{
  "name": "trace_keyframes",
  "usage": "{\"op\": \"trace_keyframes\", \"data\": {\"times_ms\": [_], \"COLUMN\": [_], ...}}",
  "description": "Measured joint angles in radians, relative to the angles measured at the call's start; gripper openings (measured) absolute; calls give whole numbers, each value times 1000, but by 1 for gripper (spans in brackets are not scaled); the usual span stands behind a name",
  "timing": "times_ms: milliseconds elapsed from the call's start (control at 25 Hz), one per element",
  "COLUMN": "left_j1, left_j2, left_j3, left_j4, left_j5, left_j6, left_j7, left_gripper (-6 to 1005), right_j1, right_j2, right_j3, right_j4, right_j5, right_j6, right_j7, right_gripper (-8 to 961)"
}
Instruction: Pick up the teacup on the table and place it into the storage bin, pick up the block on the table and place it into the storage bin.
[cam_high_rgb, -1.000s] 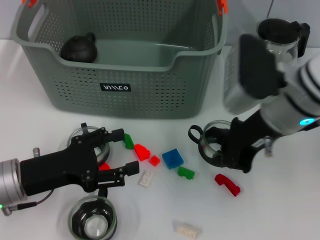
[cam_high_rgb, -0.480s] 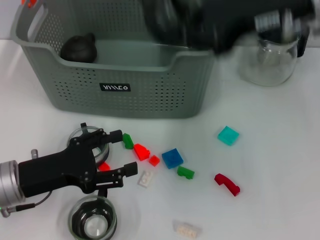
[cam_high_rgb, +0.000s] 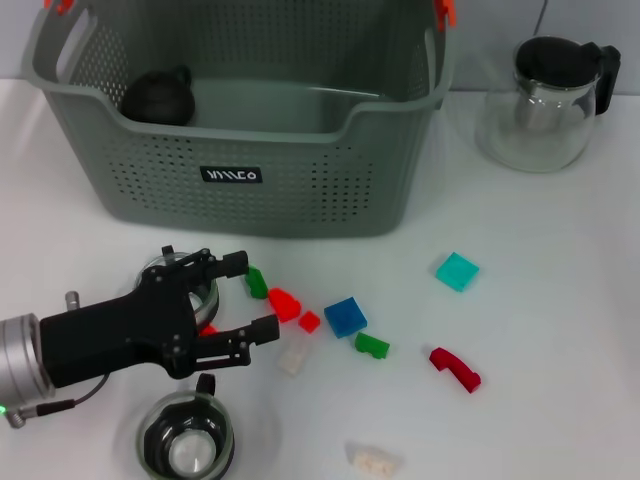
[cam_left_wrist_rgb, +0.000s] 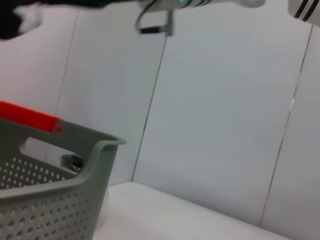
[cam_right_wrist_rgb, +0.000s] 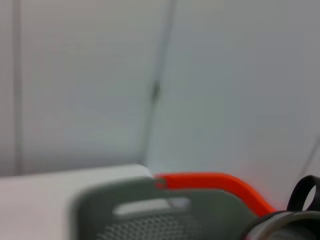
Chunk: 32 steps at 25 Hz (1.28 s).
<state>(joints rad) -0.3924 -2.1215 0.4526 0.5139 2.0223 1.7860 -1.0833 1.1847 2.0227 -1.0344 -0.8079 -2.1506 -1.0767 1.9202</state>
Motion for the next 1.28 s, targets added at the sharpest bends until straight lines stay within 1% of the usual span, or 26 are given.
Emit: {"op": "trace_keyframes", "data": {"times_ms": [80, 160, 400, 520, 880, 1280], "left_j1": [1, 1, -3, -5, -7, -4], "left_j2": [0, 0, 0, 0, 0, 0], "left_j3": [0, 0, 0, 0, 0, 0], "left_j4": [0, 0, 0, 0, 0, 0], "left_j5": [-8, -12, -22, -28, -28, -28], "left_j6": [0, 0, 0, -1, -10, -10], "left_j7": [-1, -1, -1, -1, -1, -1], "left_gripper": [884, 884, 884, 883, 882, 881], "right_j1": [36, 52, 66, 67, 58, 42], "right_j2": [7, 19, 43, 54, 72, 74], "right_j3": [-3, -12, -68, -83, -125, -130], "right_j4": [82, 128, 246, 292, 371, 396], "right_j5": [-29, -50, -69, -69, -69, -69], "right_j6": [88, 162, 345, 410, 498, 508], "right_j7": [-54, -95, -194, -238, -286, -288], "right_gripper": [56, 56, 56, 56, 56, 57]}}
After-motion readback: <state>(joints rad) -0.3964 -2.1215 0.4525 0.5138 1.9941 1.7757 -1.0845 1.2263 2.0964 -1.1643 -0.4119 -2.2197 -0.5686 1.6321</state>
